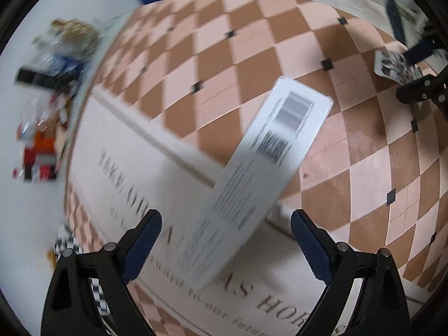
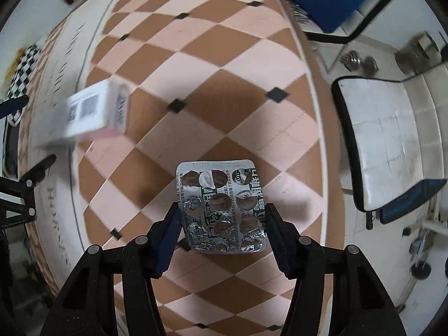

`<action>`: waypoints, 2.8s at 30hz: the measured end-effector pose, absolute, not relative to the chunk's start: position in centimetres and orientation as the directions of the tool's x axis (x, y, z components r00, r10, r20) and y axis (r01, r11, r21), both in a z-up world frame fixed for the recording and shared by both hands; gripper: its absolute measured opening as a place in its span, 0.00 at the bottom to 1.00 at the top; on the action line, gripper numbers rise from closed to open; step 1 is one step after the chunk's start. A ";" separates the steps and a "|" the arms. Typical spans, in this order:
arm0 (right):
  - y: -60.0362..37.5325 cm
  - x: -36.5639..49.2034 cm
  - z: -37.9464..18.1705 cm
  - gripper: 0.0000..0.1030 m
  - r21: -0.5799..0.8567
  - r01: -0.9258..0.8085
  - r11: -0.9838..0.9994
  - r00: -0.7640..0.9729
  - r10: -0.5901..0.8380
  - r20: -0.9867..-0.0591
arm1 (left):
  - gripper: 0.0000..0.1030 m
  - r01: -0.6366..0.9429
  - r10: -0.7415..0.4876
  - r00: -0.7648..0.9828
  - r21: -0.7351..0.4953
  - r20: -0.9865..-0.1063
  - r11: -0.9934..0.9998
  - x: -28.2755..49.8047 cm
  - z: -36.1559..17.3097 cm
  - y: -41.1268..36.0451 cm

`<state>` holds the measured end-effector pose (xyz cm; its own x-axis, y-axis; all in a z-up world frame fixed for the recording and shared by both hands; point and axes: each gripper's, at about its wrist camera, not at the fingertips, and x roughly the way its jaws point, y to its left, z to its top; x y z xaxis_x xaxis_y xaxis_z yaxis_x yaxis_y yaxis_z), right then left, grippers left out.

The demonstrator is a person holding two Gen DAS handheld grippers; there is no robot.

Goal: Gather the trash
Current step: 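Grasp the white Doctor toothpaste box with the left gripper while the right grasps the blister pack, then carry toothpaste box and blister pack over the bin and open both grippers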

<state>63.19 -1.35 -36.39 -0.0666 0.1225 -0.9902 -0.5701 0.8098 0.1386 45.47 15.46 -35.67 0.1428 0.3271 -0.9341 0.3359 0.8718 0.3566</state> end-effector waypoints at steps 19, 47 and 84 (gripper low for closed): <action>2.8 59.5 -37.2 0.59 -0.011 -0.619 0.786 0.022 0.002 -1.000 | 0.54 0.239 0.162 0.032 0.165 -0.986 0.957 46.2 -36.2 15.0; 4.0 55.4 -37.0 0.57 -0.017 -0.665 0.746 -0.010 -0.032 -0.999 | 0.42 -0.539 0.069 -0.046 0.083 -0.997 0.838 38.0 -33.6 13.3; -15.6 9.6 -27.9 0.57 0.230 -0.542 0.808 0.025 0.289 -0.957 | 0.41 -0.619 -0.026 0.285 -0.205 -0.958 0.758 -2.6 -28.2 2.1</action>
